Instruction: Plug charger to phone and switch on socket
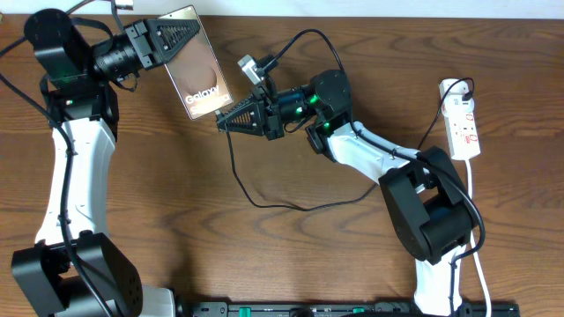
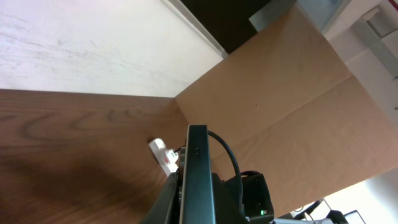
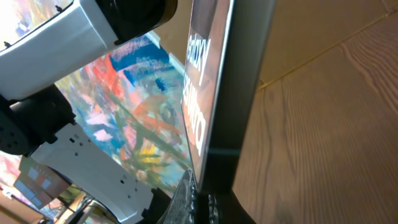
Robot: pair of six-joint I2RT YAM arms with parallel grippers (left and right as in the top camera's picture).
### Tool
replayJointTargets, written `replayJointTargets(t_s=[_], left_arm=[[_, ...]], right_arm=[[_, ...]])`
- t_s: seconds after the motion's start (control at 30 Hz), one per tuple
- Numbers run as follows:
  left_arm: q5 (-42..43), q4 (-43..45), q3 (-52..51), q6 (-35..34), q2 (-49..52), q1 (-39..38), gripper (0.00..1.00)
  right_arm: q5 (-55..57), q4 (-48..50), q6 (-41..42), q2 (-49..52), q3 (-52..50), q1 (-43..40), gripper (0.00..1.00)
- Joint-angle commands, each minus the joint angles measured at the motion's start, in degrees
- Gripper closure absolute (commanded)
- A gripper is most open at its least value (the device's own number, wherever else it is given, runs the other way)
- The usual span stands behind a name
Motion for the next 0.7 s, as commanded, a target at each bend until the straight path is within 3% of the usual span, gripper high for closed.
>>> replayJointTargets(t_s=[0.0, 0.67], left_arm=[[0.07, 0.44, 0.02, 0.57, -0.22, -0.04, 0.92], [0.35, 0.42, 0.02, 1.81, -0.22, -0.07, 0.93]], right_arm=[[0.9, 0.31, -1.25, -0.37, 1.31, 0.66, 0.99], [1.55, 0.35, -1.25, -0.37, 1.31, 0.59, 0.99]])
